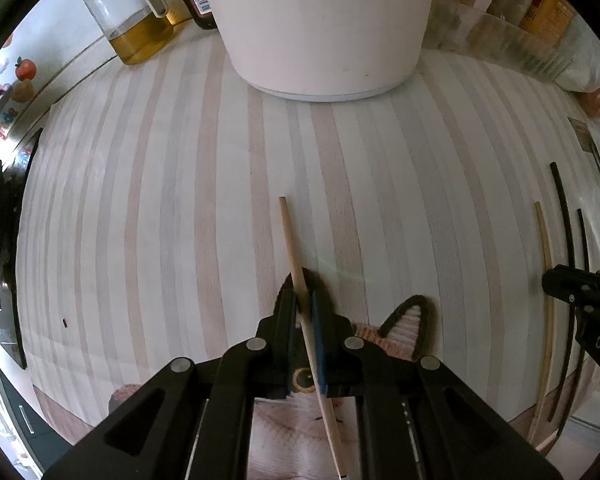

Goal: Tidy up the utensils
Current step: 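Lift both light chopsticks and carry them over the holder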

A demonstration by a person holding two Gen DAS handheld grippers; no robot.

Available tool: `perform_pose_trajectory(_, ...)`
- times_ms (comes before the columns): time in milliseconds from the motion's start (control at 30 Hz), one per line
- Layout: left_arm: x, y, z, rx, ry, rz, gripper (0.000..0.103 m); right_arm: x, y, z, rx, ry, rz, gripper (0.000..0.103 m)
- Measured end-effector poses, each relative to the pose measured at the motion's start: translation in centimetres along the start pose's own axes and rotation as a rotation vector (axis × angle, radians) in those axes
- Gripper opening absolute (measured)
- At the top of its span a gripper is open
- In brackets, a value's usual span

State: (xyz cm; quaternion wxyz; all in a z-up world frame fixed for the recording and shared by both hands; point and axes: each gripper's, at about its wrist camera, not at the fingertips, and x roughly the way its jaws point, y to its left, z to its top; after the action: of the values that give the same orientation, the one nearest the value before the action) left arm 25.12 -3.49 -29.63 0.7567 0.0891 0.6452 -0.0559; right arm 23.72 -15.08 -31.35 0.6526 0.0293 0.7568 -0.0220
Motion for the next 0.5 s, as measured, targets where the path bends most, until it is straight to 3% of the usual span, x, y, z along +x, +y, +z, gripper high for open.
perform_pose_trajectory(267, -0.3, 0.2, 0.4, -0.018, -0.029, 0.008, 0.004, 0.0, -0.2, -0.6, 0.003, -0.029, -0.007, 0.007)
perform_pose_trajectory(500, -4.9, 1.1, 1.2, -0.001, -0.135, -0.03, 0.004, -2.2, -1.4, -2.2, 0.085, -0.148, 0.112, 0.006)
